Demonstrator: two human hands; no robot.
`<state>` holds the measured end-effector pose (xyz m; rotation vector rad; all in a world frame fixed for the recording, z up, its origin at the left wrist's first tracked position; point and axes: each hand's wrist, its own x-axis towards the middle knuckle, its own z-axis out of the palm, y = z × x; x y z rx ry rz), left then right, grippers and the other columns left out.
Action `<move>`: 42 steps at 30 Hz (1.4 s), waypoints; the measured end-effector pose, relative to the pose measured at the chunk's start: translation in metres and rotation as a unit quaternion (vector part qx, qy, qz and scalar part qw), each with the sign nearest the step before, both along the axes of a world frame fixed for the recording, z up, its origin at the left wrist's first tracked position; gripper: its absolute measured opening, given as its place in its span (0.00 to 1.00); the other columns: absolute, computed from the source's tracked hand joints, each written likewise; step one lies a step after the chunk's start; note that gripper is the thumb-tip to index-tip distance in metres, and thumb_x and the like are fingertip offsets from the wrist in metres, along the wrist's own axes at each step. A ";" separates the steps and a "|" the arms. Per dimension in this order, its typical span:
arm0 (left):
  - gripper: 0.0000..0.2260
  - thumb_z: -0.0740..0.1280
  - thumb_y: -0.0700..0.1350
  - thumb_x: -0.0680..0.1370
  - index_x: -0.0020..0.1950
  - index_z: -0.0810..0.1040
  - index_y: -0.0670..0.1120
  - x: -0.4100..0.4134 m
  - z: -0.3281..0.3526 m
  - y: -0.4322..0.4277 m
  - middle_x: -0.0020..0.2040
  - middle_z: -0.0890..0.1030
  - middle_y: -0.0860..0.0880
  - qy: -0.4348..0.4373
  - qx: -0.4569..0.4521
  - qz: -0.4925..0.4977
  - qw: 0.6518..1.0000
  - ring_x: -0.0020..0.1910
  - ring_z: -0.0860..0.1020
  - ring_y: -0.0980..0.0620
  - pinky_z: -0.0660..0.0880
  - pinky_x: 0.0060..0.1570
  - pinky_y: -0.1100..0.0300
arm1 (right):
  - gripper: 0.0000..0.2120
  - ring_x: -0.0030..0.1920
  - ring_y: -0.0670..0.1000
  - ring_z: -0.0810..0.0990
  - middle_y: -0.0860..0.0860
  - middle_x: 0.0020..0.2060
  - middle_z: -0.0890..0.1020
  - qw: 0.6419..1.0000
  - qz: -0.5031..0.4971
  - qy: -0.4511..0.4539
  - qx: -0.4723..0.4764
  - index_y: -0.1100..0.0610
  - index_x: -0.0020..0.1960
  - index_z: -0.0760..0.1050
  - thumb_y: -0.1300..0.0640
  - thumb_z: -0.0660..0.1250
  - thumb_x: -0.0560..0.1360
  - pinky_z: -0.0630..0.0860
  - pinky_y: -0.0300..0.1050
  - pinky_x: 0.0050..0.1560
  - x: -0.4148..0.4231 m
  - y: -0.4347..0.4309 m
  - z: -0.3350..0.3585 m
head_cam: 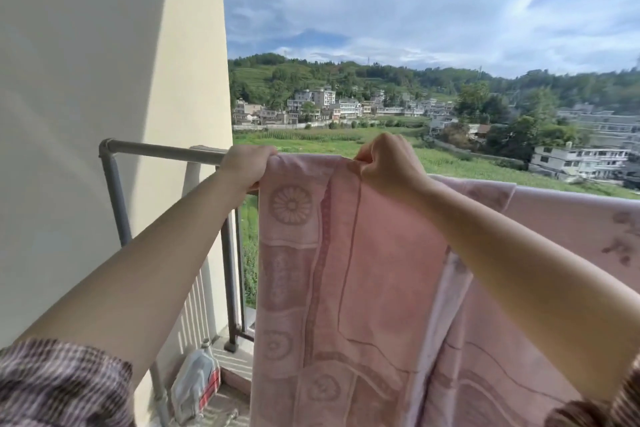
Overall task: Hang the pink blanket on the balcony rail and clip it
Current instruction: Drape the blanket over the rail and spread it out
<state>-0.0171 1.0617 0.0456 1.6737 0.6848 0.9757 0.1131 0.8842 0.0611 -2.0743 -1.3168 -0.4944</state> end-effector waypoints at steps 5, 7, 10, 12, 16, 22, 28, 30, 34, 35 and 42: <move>0.08 0.62 0.42 0.74 0.42 0.81 0.42 -0.046 0.006 -0.005 0.40 0.80 0.45 -0.194 -0.077 -0.122 0.970 0.38 0.78 0.50 0.73 0.37 0.59 | 0.05 0.26 0.43 0.74 0.53 0.35 0.85 0.983 0.047 0.082 0.159 0.59 0.45 0.83 0.58 0.71 0.74 0.72 0.29 0.25 -0.027 -0.031 0.017; 0.12 0.58 0.42 0.74 0.46 0.81 0.42 -0.068 0.001 -0.011 0.41 0.82 0.47 -0.226 -0.079 -0.197 0.951 0.39 0.80 0.54 0.76 0.38 0.63 | 0.05 0.30 0.40 0.78 0.47 0.35 0.84 0.973 0.086 0.093 0.191 0.55 0.47 0.83 0.56 0.72 0.73 0.73 0.26 0.30 -0.042 -0.047 0.021; 0.18 0.54 0.39 0.73 0.29 0.79 0.48 -0.099 -0.020 -0.017 0.29 0.78 0.54 -0.267 -0.101 -0.228 0.931 0.32 0.77 0.59 0.75 0.36 0.68 | 0.02 0.29 0.34 0.78 0.38 0.29 0.82 0.969 0.165 0.113 0.143 0.50 0.42 0.83 0.56 0.74 0.71 0.72 0.25 0.31 -0.066 -0.063 0.019; 0.11 0.59 0.36 0.66 0.29 0.76 0.49 -0.118 -0.043 -0.015 0.29 0.76 0.54 -0.277 -0.103 -0.235 0.926 0.32 0.76 0.58 0.74 0.36 0.68 | 0.03 0.31 0.36 0.80 0.39 0.30 0.84 0.969 0.198 0.147 0.030 0.48 0.40 0.83 0.56 0.74 0.70 0.75 0.29 0.32 -0.075 -0.069 0.011; 0.14 0.62 0.35 0.60 0.41 0.77 0.47 -0.133 -0.094 0.009 0.36 0.78 0.49 -0.099 -0.128 -0.338 0.927 0.32 0.78 0.55 0.74 0.32 0.67 | 0.08 0.41 0.41 0.84 0.45 0.43 0.86 0.962 0.151 0.096 -0.206 0.53 0.49 0.84 0.53 0.71 0.72 0.80 0.35 0.49 -0.076 -0.068 -0.014; 0.13 0.70 0.53 0.65 0.49 0.81 0.55 -0.091 -0.101 0.037 0.50 0.82 0.49 0.156 -0.038 -0.284 0.945 0.51 0.80 0.49 0.77 0.50 0.48 | 0.08 0.47 0.44 0.80 0.49 0.52 0.84 0.999 -0.044 0.009 -0.002 0.56 0.52 0.83 0.60 0.68 0.74 0.76 0.36 0.52 -0.043 -0.050 -0.013; 0.22 0.63 0.63 0.73 0.57 0.77 0.47 -0.040 -0.054 0.047 0.57 0.79 0.48 0.071 0.033 -0.246 0.966 0.58 0.75 0.47 0.72 0.59 0.41 | 0.11 0.51 0.53 0.80 0.54 0.55 0.83 0.982 -0.188 -0.017 -0.001 0.58 0.54 0.81 0.58 0.64 0.75 0.75 0.58 0.58 -0.026 -0.025 -0.013; 0.17 0.63 0.57 0.77 0.56 0.78 0.47 -0.028 -0.047 0.054 0.51 0.81 0.50 0.034 0.034 -0.232 0.971 0.53 0.78 0.49 0.74 0.59 0.42 | 0.09 0.46 0.50 0.81 0.53 0.49 0.85 0.980 -0.189 -0.018 0.055 0.59 0.51 0.83 0.61 0.65 0.75 0.76 0.47 0.52 -0.026 -0.016 -0.017; 0.11 0.61 0.52 0.80 0.48 0.79 0.48 -0.017 -0.038 0.067 0.42 0.83 0.51 -0.076 0.013 -0.249 0.965 0.45 0.81 0.50 0.77 0.49 0.52 | 0.10 0.50 0.54 0.79 0.55 0.47 0.84 0.963 -0.236 -0.073 0.105 0.61 0.47 0.82 0.67 0.62 0.74 0.73 0.46 0.52 -0.026 -0.004 -0.028; 0.10 0.61 0.51 0.80 0.43 0.78 0.49 -0.017 -0.033 0.074 0.35 0.82 0.54 -0.115 -0.025 -0.257 0.959 0.38 0.80 0.53 0.76 0.42 0.56 | 0.10 0.51 0.56 0.77 0.55 0.46 0.82 0.956 -0.260 -0.092 0.099 0.61 0.46 0.80 0.67 0.60 0.74 0.71 0.49 0.54 -0.026 0.000 -0.031; 0.11 0.62 0.56 0.76 0.36 0.75 0.54 -0.048 -0.029 0.176 0.40 0.76 0.54 -0.253 -0.111 -0.015 0.961 0.43 0.75 0.54 0.75 0.45 0.58 | 0.07 0.51 0.55 0.70 0.54 0.46 0.77 0.945 -0.267 -0.157 0.106 0.59 0.43 0.74 0.60 0.59 0.78 0.64 0.54 0.55 -0.040 0.020 -0.038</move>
